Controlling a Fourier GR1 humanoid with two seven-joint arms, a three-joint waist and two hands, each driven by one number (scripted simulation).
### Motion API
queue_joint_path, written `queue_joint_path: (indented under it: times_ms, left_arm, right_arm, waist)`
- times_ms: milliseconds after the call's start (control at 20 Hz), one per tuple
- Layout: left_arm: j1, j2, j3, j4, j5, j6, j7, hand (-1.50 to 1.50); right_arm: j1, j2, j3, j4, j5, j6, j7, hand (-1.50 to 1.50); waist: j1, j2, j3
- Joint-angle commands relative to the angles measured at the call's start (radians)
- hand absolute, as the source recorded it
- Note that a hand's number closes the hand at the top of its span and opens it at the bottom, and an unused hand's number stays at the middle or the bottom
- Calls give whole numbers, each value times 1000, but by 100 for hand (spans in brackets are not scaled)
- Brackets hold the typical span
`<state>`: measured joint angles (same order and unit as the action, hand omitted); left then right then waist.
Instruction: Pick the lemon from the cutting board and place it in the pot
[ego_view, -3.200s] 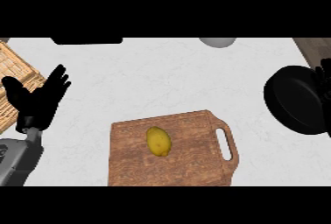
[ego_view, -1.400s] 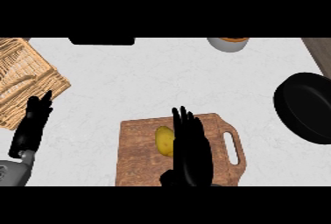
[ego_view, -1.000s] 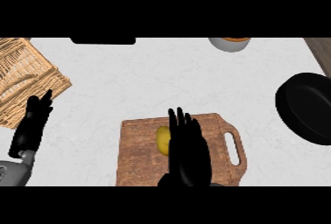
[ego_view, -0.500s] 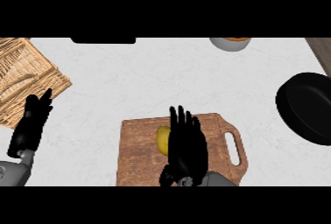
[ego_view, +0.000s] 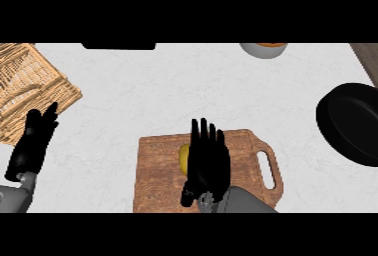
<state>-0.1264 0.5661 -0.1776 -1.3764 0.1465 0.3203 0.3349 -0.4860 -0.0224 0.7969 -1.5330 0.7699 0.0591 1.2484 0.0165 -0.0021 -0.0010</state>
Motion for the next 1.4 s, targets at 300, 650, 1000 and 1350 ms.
queue_joint_path:
  times_ms: [300, 650, 1000, 1350]
  left_arm:
    - [-13, 0, 7, -57, -23, 7, 73, 0]
    - [-11, -23, 40, 19, -12, -35, -5, 0]
    - [5, -26, 43, -28, -33, -28, 33, 0]
    - [12, -13, 64, -29, -49, -56, 36, 0]
  right_arm:
    - [-81, 21, -24, 126, -76, -18, 238, -150]
    - [-49, 21, 44, 146, -105, -91, 226, -150]
    - [-71, 21, -14, 198, -135, -124, 188, -150]
    - [-51, 21, -2, 235, -148, -151, 150, -150]
  waist:
    - [10, 1, 1]
    - [-3, 3, 0]
    - [5, 2, 1]
    - [-5, 1, 1]
